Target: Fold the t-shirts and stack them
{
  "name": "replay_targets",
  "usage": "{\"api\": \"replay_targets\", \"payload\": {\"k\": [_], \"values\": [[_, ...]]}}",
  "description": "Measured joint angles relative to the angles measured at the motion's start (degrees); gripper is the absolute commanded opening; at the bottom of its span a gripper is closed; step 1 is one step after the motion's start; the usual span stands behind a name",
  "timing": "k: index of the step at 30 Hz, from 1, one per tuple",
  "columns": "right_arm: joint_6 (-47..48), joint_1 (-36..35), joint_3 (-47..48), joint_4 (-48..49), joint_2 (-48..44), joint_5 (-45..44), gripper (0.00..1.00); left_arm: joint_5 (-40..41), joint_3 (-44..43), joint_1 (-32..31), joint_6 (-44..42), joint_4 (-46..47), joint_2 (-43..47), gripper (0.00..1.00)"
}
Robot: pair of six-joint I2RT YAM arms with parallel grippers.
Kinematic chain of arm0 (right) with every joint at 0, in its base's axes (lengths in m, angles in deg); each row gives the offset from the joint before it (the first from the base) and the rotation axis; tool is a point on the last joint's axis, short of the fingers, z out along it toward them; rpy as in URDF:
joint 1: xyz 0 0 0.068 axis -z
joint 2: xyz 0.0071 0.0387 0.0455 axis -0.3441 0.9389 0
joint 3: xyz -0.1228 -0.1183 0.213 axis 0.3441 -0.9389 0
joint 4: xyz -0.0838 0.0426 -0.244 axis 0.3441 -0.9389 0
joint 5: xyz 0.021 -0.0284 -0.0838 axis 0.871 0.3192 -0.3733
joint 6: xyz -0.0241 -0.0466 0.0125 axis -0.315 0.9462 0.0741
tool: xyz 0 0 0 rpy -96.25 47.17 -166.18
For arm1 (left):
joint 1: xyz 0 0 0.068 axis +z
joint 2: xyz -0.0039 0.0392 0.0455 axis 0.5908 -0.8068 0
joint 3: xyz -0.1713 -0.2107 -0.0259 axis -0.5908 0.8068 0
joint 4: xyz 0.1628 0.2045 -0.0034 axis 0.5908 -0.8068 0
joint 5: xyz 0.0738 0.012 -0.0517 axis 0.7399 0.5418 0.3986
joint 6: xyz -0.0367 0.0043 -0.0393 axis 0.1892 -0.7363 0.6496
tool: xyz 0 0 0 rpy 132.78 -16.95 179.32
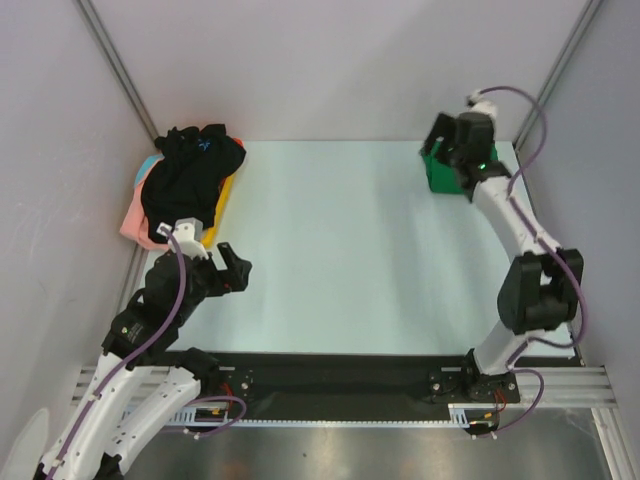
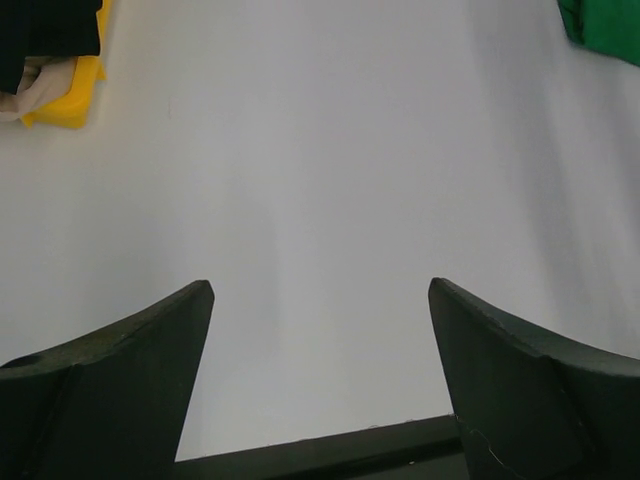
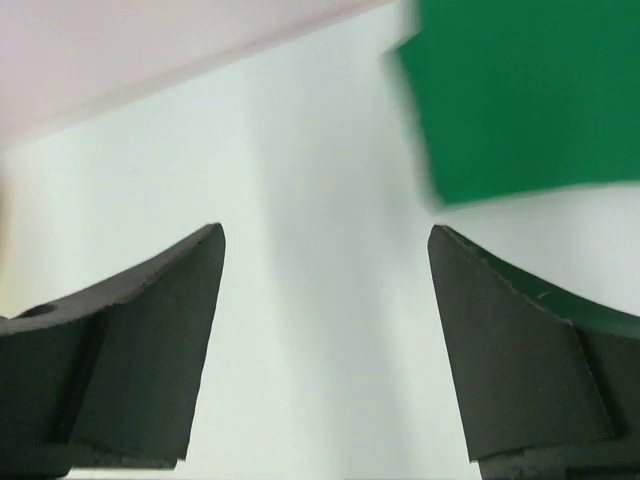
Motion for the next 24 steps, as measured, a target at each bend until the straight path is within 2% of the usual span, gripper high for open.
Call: {"api": "replay_targets", "payload": {"k": [5,10,18,24], "values": [[-0.96,-16.50,-21.44,5.62,-13.57,0.83,0.87,-0.24,0.04,0.02,-0.02,0.15,0.04,0.96],[-2.80,-28.33,-39.34,7.02,-19.69,-3.06,0.87,-0.55,0.07,0.07,-0.09,0.42,0.04,0.97],[-9.66,-45.90,-55.32,8.94,-31.10,-8.07,0.87,-0.61,0.07,0.07,-0.42,0.96,0.24,0.97],[-14.14,-51.25,-61.24,12.50,-34.49,-10.29,0.87,-0.52,0.09,0.07,-0.44,1.01,0.50,0.97]]}}
